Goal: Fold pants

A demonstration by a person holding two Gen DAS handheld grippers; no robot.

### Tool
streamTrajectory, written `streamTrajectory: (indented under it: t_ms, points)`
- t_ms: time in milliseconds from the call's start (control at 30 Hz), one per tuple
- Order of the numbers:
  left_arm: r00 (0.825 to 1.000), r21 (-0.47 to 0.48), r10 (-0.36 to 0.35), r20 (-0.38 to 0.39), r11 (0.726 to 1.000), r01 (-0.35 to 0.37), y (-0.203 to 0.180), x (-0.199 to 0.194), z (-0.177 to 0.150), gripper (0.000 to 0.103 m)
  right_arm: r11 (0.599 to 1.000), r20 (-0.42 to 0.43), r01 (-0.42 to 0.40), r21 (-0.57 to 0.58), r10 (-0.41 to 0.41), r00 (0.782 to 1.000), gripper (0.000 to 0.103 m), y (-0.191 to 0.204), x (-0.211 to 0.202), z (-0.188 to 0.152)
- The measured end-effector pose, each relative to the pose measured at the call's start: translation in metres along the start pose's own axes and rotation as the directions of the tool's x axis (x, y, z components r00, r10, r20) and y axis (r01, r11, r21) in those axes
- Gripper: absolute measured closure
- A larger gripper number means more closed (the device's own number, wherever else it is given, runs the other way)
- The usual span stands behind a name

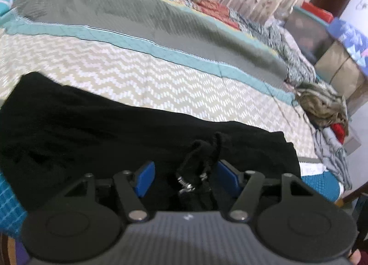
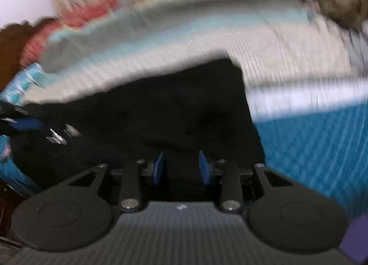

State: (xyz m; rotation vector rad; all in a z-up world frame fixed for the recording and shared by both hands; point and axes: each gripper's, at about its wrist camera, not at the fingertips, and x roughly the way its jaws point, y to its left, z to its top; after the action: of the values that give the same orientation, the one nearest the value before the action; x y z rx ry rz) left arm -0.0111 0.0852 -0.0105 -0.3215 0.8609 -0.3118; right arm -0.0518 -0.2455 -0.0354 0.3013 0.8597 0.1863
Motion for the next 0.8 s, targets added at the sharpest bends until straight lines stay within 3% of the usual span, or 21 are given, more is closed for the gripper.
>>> streamTrajectory:
  t_ms: [100, 200, 300, 433, 533, 667, 800]
  points:
    - [1.0, -0.049, 0.0, 0.027, 0.999, 0.001, 0.022, -0.016, -0.007, 0.041, 0.995, -0.003, 0.045, -0.094, -0.045, 0.999, 0.066, 0.019, -0.003, 0.009]
    - [0.997, -0.092, -0.005, 0.08, 0.996, 0.013, 0.044, -0.035, -0.012, 0.041, 0.995, 0.07, -0.034, -0.09, 0.04, 0.997, 0.065, 0.03, -0.017, 0.019]
    - [0.99, -0.144, 0.006, 0.14, 0.989, 0.014, 0.07, -0.058, -0.017, 0.036, 0.992, 0.083, -0.078, -0.099, 0.087, 0.993, 0.065, 0.046, -0.018, 0.028]
    - [0.975, -0.25, 0.077, 0.21, 0.968, -0.022, 0.114, -0.084, -0.027, 0.027, 0.979, 0.019, -0.156, -0.128, 0.159, 0.987, 0.065, 0.074, -0.002, 0.034]
    - [0.97, -0.376, 0.125, 0.211, 0.926, -0.037, 0.149, -0.091, -0.035, 0.027, 0.958, -0.032, -0.214, -0.19, 0.212, 0.977, 0.065, 0.106, 0.006, 0.033]
    - [0.968, -0.477, 0.129, 0.216, 0.879, -0.01, 0.182, -0.087, -0.041, 0.02, 0.92, -0.088, -0.268, -0.287, 0.254, 0.963, 0.065, 0.147, 0.018, 0.03]
    - [0.972, -0.484, 0.093, 0.214, 0.875, 0.023, 0.197, -0.066, -0.032, 0.014, 0.903, -0.114, -0.292, -0.316, 0.269, 0.956, 0.065, 0.166, 0.025, 0.034]
